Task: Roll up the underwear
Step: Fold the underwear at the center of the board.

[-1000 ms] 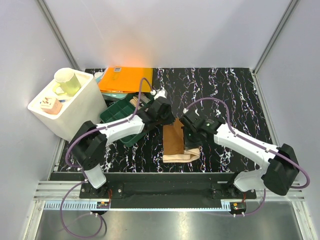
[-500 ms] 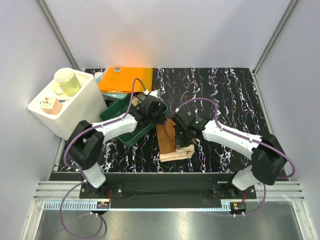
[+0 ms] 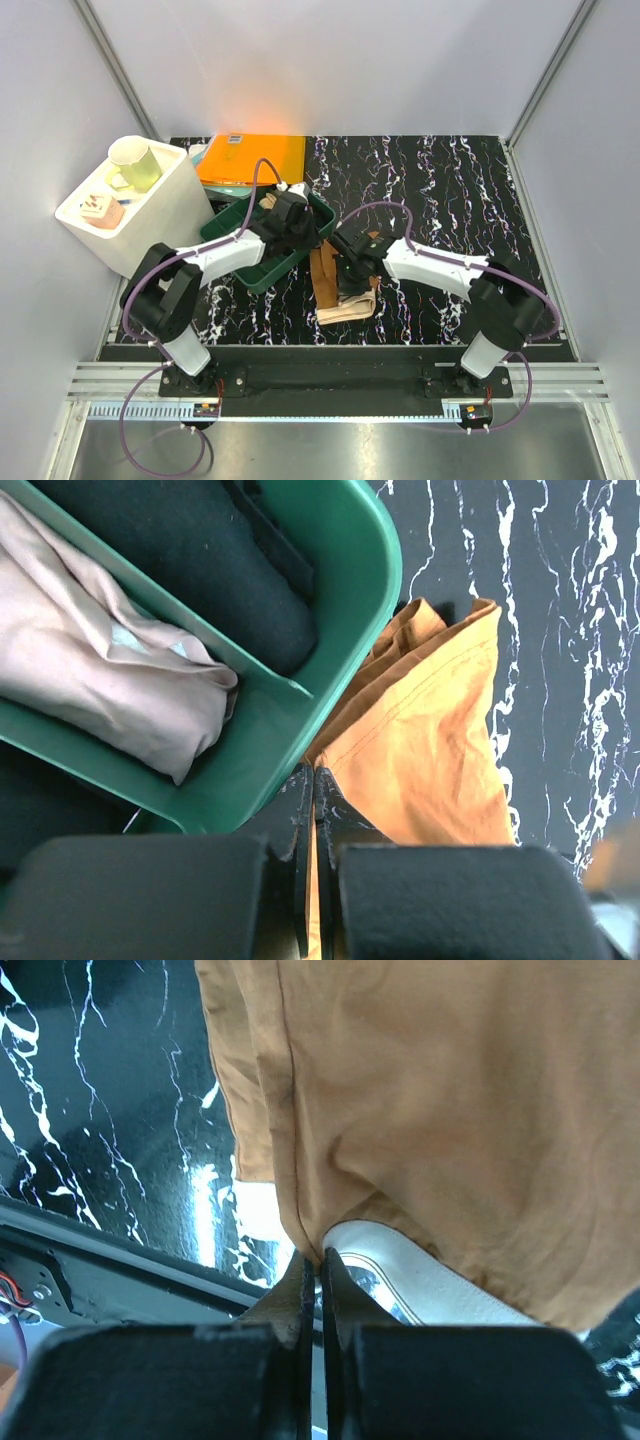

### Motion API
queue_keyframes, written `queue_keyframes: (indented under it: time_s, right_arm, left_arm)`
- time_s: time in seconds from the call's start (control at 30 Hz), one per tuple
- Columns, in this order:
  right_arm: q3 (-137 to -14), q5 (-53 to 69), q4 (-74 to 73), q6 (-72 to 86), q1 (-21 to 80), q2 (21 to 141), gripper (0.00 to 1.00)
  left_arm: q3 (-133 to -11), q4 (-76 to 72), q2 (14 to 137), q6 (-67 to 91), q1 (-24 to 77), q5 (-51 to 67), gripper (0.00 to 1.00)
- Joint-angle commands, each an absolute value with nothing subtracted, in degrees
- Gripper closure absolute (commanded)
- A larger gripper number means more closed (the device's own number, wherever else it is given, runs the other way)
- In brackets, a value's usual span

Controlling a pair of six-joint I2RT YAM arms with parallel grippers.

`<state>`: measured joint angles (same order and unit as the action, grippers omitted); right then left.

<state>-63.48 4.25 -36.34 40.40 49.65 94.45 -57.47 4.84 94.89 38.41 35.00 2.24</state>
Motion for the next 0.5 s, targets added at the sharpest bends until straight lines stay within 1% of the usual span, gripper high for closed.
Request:
queue_keyframes:
  time_s: [0.0,0.47]
  right_arm:
    - [-66.5,6.6,-32.6,41.3,50.7,96.5,1.0]
    - [-66.5,8.8,-30.7,41.8,52.2,99.6,1.0]
  left_arm:
    - [-57.0,2.8,92.1,36.2,34.2,2.4,1.0]
    - [-54.7,5.0,89.1,34.3,34.0,0.5,1.0]
